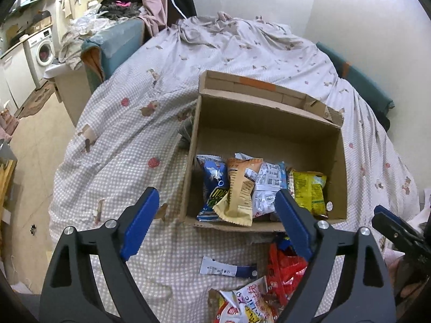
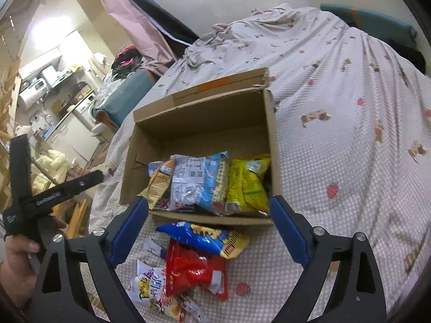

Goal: Organize snacks
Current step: 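Withdraw both grippers from the box toward the remaining snacks, then grasp the red bag with the right gripper while the left grasps the white-red bag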

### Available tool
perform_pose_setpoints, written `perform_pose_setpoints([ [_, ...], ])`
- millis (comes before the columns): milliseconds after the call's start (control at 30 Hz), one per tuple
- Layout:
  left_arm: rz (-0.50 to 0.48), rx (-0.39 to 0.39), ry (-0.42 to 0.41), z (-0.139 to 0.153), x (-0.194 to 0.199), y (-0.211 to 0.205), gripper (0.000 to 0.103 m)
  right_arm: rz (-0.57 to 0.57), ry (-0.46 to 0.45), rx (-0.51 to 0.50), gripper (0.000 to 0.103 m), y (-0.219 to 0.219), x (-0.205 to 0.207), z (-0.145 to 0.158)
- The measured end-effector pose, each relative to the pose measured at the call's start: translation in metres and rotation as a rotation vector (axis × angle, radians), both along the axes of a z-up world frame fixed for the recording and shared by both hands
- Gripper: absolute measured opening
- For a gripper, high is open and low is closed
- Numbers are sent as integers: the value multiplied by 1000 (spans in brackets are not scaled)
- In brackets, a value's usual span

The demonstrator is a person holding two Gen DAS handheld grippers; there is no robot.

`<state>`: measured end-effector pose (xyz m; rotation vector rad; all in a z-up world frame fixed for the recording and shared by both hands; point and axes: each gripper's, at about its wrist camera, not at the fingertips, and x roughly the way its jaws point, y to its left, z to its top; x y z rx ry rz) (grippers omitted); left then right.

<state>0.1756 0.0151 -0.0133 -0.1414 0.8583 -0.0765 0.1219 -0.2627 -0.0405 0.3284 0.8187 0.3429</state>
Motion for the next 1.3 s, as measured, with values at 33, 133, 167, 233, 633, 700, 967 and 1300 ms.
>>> perform_pose_setpoints([
  [33, 4, -6, 0, 1, -3, 1, 86, -13, 5, 1, 94, -2, -3, -1],
  [133, 19, -9, 28, -2, -15, 5, 86, -35, 20, 6, 94, -5, -10, -2],
  [167, 22, -4, 37, -4, -18, 5, 86, -39, 22, 9, 94, -6, -12, -2],
  [233, 39, 41, 41, -7, -25, 4, 86, -41, 28, 7, 94, -6, -17, -3],
  [633, 4, 47, 76, -17, -53, 3, 86, -41, 42, -14, 94, -3, -35, -6],
  [700, 5, 40, 98, -21, -54, 5, 86, -44, 54, -15, 94, -4, -34, -8],
  [967, 29, -1, 141, -25, -50, 9, 86, -79, 273, 129, 94, -21, -16, -48],
  [1300, 53, -5, 211, -40, -46, 12, 86, 140, 531, 56, 94, 51, 13, -110],
])
